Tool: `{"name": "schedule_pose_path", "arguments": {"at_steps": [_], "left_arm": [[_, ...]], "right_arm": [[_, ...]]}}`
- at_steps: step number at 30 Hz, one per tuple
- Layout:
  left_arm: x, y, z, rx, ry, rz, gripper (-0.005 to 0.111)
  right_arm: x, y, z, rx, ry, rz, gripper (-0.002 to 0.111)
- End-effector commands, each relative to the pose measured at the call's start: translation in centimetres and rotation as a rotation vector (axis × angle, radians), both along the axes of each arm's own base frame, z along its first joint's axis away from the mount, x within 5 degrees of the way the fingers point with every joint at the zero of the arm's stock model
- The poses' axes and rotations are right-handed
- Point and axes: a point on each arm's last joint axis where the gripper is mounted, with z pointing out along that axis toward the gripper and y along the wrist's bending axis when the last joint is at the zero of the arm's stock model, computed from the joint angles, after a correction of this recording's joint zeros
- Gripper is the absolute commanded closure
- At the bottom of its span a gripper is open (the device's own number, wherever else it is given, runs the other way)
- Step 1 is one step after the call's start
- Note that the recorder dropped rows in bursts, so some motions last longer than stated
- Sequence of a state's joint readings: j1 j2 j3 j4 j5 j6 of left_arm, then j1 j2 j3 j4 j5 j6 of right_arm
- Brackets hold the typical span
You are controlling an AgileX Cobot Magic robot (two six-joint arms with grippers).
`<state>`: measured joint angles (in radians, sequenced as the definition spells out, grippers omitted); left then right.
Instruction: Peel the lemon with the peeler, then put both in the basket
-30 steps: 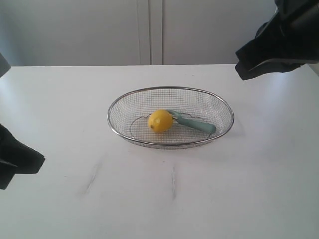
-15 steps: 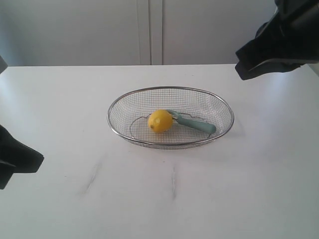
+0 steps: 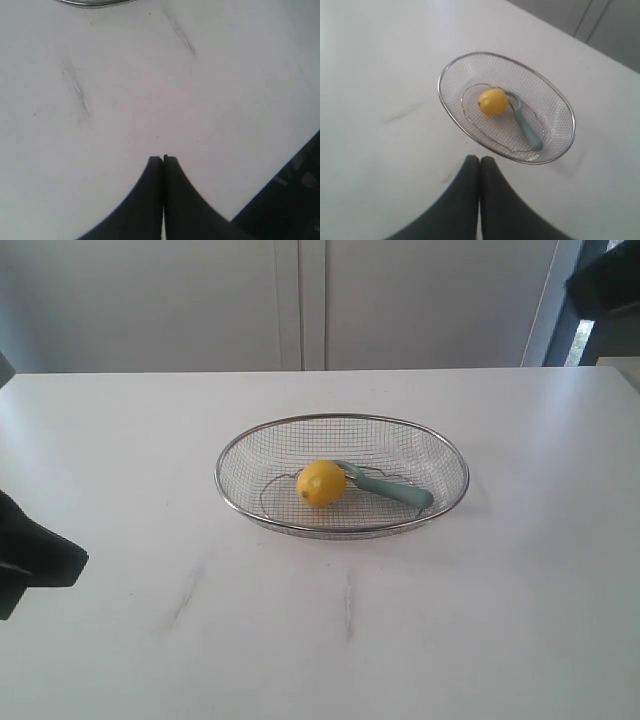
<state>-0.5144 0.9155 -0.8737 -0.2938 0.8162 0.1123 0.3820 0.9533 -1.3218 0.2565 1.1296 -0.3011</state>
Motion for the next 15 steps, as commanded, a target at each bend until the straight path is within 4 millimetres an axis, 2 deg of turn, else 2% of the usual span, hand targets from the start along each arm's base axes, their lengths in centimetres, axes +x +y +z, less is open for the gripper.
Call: {"name": "schedule_pose_path", "arguments": {"at_steps": [1,6,10,15], "left_arm": [[-0.2,0.1,-0.1,-0.010,0.012,0.003,0.106],[-0.2,0.1,-0.1,-0.010,0.012,0.003,0.106],[-0.2,0.1,-0.1,-0.010,0.012,0.003,0.106],[-0.2,0.1,-0.1,-0.010,0.012,0.003,0.106]], "right_arm": [[-3.2,-1.5,1.5,0.049,-0.101,-0.012,0.108],[-6.7,-3.7,2.7,0.088,-0.216,-0.132,0.108],[-9.5,-4.7,3.2,0.101,-0.306,-0.217,0.108],[-14.6,-5.3,3.5,0.110,-0.462,-0.336,0.108]]}}
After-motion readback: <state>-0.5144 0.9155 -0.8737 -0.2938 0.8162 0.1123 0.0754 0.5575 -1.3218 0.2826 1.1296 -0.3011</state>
